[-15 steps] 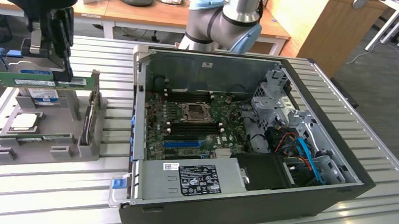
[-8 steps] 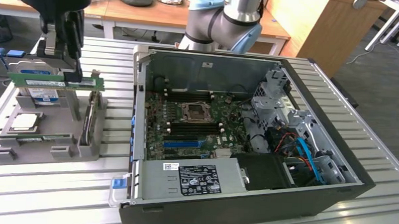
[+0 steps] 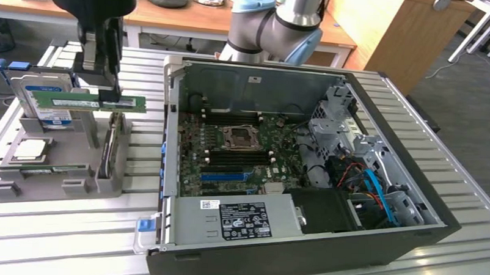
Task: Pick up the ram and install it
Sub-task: 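Pick up the ram and move it above insertion slot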
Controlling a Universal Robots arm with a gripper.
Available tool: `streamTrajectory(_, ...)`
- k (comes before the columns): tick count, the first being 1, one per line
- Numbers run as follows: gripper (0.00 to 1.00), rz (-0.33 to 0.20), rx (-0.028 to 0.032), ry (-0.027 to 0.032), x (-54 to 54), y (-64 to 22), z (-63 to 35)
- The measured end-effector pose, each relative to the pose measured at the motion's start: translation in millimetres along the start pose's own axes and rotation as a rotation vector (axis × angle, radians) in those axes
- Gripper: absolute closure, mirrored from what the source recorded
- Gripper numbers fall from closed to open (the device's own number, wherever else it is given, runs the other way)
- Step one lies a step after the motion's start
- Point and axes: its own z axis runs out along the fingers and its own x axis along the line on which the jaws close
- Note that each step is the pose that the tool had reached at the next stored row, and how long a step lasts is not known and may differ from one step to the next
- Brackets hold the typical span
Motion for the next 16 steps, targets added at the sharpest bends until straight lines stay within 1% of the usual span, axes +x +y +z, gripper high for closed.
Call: streamTrajectory(16,0.88,0.0,-0.0009,0.0001,1.4,-50.6,-2.4)
